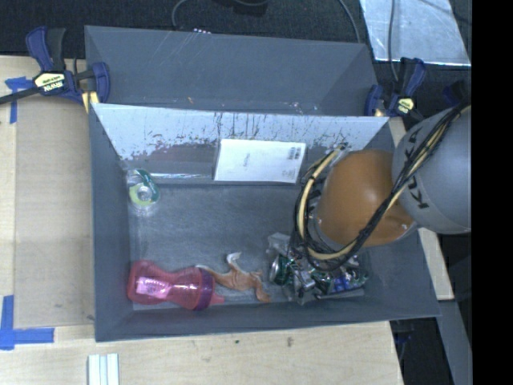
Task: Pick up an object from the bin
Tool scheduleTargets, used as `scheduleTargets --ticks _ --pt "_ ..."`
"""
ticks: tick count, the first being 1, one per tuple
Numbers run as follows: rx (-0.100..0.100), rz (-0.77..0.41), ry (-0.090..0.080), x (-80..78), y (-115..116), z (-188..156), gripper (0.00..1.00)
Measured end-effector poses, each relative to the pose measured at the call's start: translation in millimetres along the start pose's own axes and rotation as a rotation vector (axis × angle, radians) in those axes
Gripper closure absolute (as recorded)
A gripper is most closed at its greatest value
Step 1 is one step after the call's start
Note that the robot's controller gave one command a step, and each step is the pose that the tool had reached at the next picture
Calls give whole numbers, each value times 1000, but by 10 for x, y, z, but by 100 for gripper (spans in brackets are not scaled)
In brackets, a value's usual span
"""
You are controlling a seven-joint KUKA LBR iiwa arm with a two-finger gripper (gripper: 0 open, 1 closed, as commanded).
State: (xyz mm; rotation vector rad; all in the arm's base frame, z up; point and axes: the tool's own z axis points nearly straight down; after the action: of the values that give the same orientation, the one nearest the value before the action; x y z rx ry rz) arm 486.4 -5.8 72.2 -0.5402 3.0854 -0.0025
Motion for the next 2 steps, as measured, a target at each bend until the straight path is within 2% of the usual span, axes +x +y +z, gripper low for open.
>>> scheduleTargets --ticks 2 --pt "0 0 0 0 -1 0 100"
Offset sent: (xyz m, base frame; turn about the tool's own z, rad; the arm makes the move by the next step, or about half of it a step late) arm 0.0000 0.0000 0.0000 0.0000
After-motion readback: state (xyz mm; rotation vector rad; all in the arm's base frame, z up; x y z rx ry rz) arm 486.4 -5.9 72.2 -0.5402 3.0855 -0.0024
